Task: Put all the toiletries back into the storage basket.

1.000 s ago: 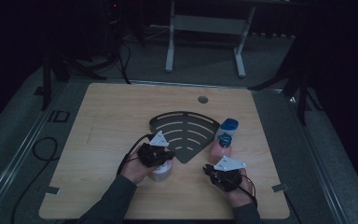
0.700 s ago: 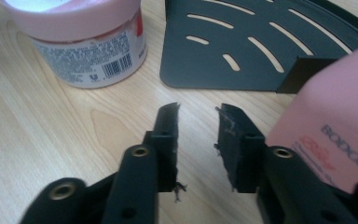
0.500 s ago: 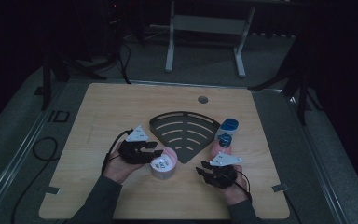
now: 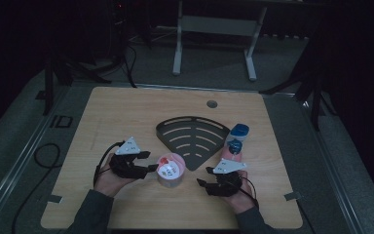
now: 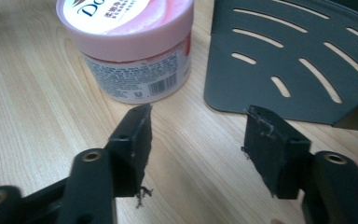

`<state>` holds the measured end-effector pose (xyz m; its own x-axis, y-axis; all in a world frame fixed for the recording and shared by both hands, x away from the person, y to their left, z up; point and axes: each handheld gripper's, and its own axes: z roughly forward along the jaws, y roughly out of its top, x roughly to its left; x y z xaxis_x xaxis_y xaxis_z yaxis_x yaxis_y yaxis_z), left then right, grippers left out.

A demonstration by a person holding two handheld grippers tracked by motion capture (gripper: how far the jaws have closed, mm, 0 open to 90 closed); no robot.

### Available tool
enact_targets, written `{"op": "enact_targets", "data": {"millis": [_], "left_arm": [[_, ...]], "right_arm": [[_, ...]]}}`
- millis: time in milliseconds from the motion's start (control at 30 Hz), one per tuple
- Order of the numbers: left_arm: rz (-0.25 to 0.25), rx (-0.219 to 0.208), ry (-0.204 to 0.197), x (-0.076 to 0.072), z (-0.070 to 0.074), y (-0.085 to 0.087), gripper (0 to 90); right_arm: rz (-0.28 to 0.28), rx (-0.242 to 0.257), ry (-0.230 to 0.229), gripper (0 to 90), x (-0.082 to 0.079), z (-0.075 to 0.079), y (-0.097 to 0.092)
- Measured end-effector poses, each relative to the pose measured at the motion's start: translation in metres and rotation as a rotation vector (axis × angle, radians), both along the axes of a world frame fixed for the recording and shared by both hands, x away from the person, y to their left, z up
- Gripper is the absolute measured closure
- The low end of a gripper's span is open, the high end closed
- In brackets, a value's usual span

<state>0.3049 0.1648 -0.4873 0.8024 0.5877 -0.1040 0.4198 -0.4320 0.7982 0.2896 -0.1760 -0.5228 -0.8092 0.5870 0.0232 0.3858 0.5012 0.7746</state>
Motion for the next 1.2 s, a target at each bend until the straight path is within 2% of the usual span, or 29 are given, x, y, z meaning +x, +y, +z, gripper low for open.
{"op": "enact_targets", "data": {"millis": [133, 200, 267, 400, 600, 733, 1133, 1200], "left_arm": [[-0.057, 0.051, -0.003, -0.002, -0.004, -0.003, 38.4], [-0.086, 0.063, 0.001, -0.004, -0.007, -0.004, 37.3], [-0.096, 0.081, -0.01, -0.005, -0.009, -0.004, 34.9], [-0.121, 0.074, 0.0, -0.005, -0.013, -0.003, 30.1], [-0.148, 0.088, 0.036, 0.002, -0.027, -0.005, 30.6], [-0.168, 0.086, 0.027, 0.003, -0.029, -0.009, 30.1], [-0.21, 0.095, 0.036, 0.008, -0.039, -0.017, 23.4], [-0.212, 0.101, 0.027, 0.008, -0.041, -0.018, 23.2]], "right_arm": [[0.023, 0.001, 0.008, 37.7, 0.001, 0.0, 0.006], [0.037, 0.004, 0.013, 37.4, 0.001, -0.001, 0.01], [0.058, 0.0, 0.017, 37.3, 0.002, -0.002, 0.013], [0.086, -0.01, 0.006, 34.8, 0.002, -0.001, 0.021], [0.114, -0.002, 0.006, 34.1, 0.009, 0.001, 0.033], [0.137, 0.018, 0.026, 34.0, 0.015, -0.001, 0.037], [0.234, -0.006, 0.014, 28.5, 0.025, -0.001, 0.052], [0.247, -0.015, 0.013, 27.9, 0.027, -0.001, 0.054]]}}
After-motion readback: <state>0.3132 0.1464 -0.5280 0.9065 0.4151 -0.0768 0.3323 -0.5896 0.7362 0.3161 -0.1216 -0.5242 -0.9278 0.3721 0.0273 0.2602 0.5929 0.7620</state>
